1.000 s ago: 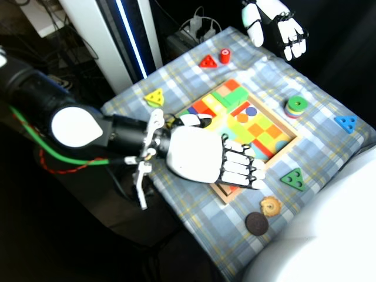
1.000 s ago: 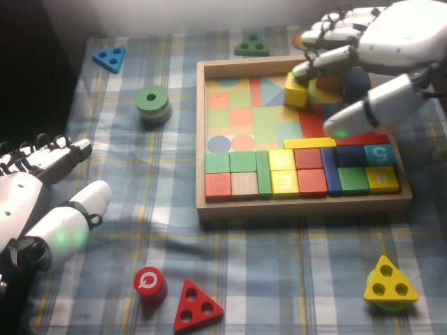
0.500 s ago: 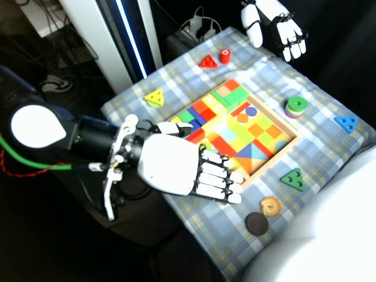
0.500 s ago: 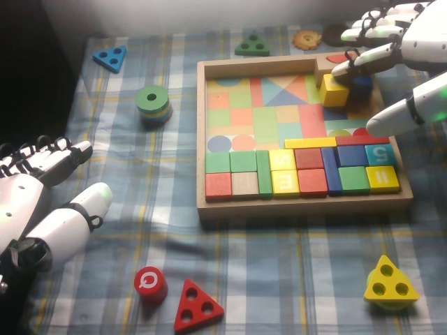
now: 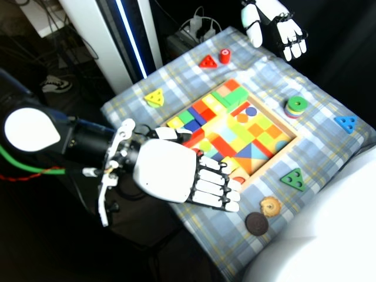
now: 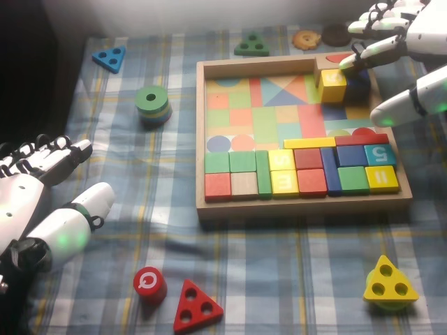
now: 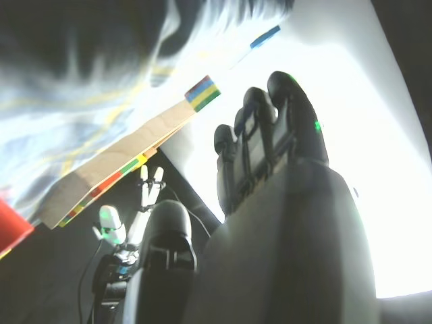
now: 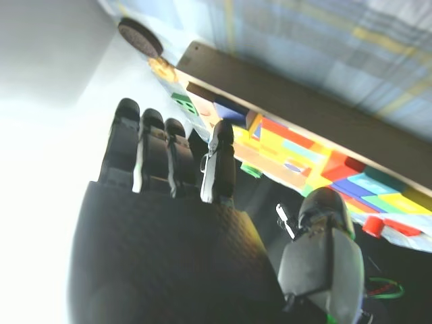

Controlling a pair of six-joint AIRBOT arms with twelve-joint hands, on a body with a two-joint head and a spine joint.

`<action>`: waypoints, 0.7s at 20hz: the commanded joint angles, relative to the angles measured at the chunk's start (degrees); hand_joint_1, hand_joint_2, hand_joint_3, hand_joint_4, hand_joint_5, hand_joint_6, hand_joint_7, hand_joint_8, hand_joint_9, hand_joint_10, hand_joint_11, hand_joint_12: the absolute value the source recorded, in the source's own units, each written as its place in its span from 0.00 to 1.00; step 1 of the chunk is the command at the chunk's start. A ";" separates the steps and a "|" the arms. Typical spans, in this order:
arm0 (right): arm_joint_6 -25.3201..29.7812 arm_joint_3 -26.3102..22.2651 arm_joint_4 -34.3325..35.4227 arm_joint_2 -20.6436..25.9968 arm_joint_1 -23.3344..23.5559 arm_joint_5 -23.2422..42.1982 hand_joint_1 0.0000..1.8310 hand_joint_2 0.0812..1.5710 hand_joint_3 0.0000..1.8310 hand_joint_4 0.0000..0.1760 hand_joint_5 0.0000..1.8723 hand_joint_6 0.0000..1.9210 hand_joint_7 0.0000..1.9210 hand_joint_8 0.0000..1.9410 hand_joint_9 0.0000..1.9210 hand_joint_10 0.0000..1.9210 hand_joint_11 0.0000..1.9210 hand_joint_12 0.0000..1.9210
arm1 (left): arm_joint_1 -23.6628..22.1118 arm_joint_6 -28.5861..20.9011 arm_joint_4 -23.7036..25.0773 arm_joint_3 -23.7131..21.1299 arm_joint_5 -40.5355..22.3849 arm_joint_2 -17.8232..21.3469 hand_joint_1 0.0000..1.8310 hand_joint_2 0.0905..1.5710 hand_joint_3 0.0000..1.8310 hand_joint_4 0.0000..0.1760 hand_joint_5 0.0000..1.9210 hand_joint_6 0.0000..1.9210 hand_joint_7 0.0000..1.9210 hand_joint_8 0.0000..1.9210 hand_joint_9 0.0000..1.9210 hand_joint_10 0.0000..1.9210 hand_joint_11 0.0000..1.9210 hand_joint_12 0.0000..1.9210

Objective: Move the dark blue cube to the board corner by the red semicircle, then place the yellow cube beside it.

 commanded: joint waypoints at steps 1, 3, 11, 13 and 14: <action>-0.09 0.42 1.39 0.00 0.85 1.17 0.00 0.57 0.00 0.99 0.18 0.00 0.00 0.00 0.00 0.00 0.00 0.00 | -0.23 -0.20 2.59 0.24 -6.55 -0.49 0.00 0.86 0.00 0.00 0.17 0.00 0.12 0.00 0.11 0.00 0.00 0.16; -0.09 0.16 2.89 0.14 1.94 1.27 0.00 0.55 0.00 1.00 0.16 0.00 0.00 0.00 0.00 0.00 0.00 0.00 | -0.20 -0.20 2.45 0.25 -6.59 -0.49 0.00 0.87 0.00 0.00 0.17 0.00 0.12 0.00 0.11 0.00 0.00 0.19; -3.45 -0.41 13.73 2.14 2.20 6.69 0.00 0.63 0.02 0.26 0.17 0.00 0.00 0.00 0.00 0.00 0.00 0.00 | -0.04 -0.20 2.35 0.21 -6.69 -0.50 0.00 0.86 0.00 0.00 0.19 0.00 0.13 0.00 0.12 0.00 0.00 0.22; -3.46 -0.96 15.67 3.16 2.20 7.91 0.00 0.66 0.02 0.35 0.17 0.00 0.00 0.00 0.00 0.00 0.00 0.00 | 0.02 -0.17 2.35 0.20 -6.81 -0.48 0.00 0.87 0.00 0.00 0.18 0.00 0.13 0.00 0.12 0.00 0.00 0.20; -5.01 -1.88 18.26 4.12 2.16 8.89 0.00 0.67 0.01 0.24 0.16 0.00 0.00 0.00 0.00 0.00 0.00 0.00 | 0.02 -0.17 2.37 0.22 -6.93 -0.40 0.00 0.86 0.00 0.00 0.18 0.00 0.13 0.00 0.12 0.00 0.00 0.20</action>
